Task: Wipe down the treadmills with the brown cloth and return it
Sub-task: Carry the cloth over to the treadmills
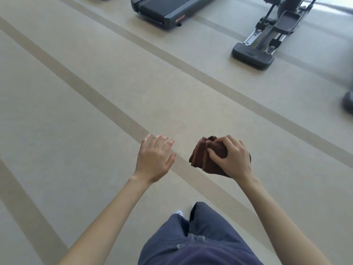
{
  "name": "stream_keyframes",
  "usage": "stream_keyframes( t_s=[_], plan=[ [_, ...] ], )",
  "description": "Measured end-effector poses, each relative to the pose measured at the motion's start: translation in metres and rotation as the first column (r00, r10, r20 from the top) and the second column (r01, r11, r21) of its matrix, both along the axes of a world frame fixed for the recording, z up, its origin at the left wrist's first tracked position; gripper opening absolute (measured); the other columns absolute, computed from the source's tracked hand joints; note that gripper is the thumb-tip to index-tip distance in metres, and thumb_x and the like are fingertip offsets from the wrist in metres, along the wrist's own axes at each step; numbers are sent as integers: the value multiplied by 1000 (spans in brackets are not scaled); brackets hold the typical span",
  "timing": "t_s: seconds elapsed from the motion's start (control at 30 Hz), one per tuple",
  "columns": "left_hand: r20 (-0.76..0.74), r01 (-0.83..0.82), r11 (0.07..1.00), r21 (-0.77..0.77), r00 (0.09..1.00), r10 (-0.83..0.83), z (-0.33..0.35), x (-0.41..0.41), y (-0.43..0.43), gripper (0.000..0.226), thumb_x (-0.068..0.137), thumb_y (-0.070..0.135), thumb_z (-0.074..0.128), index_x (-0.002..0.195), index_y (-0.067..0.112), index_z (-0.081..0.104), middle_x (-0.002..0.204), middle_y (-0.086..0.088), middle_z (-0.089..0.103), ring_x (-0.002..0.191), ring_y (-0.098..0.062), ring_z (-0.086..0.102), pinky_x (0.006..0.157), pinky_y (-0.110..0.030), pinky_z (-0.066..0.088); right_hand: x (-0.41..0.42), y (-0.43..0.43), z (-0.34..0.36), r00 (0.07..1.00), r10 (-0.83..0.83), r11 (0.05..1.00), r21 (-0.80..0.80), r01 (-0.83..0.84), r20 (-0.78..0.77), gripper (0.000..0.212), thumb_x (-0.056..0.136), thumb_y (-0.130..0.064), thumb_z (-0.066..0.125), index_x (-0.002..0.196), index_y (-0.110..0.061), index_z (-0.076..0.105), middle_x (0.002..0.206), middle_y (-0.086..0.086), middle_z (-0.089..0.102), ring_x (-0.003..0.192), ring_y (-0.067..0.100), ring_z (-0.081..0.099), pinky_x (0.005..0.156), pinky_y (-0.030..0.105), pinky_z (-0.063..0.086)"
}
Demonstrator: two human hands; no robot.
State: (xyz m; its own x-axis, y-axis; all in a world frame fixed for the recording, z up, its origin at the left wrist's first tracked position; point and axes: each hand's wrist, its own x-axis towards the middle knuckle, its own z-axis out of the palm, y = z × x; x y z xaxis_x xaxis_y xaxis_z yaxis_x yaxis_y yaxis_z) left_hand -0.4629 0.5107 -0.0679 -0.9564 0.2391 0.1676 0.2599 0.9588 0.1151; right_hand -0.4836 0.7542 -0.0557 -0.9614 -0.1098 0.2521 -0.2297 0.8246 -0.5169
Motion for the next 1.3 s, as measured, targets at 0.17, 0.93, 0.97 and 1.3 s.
stream_keyframes(
  t_s=[0.17, 0.93, 0.97, 1.3],
  plan=[
    [70, -11, 1000, 5, 997, 11, -24, -39, -6, 47, 91, 41, 35, 119, 14, 61, 119, -7, 62, 116, -26, 55, 105, -47, 35, -49, -4, -21, 997, 36, 999, 33, -38, 61, 23, 75, -32, 73, 85, -15, 63, 83, -3, 62, 68, 22, 56, 72, 27, 36],
    [135, -120, 993, 3, 984, 118, -8, -362, -32, 52, 91, 43, 31, 128, 16, 56, 130, -8, 56, 124, -25, 49, 109, -49, 29, -406, -37, -6, 983, 178, 984, 8, -179, 42, 24, 76, -37, 68, 84, -15, 62, 81, -5, 60, 68, 20, 56, 72, 28, 35],
    [148, -117, 993, -3, 982, 117, -12, -370, -38, 52, 91, 43, 33, 128, 16, 56, 130, -8, 57, 124, -25, 50, 108, -48, 29, -413, -42, -10, 982, 183, 983, 18, -184, 45, 25, 75, -38, 66, 83, -15, 62, 80, -5, 60, 67, 20, 57, 71, 28, 35],
    [123, -48, 999, 12, 991, 46, -24, -519, -125, 45, 88, 38, 46, 125, 17, 58, 129, -6, 58, 123, -23, 50, 108, -47, 31, -550, -125, -26, 987, 133, 989, 48, -138, 88, 22, 75, -32, 75, 82, -16, 62, 81, -5, 62, 66, 20, 55, 71, 32, 41]
  ],
)
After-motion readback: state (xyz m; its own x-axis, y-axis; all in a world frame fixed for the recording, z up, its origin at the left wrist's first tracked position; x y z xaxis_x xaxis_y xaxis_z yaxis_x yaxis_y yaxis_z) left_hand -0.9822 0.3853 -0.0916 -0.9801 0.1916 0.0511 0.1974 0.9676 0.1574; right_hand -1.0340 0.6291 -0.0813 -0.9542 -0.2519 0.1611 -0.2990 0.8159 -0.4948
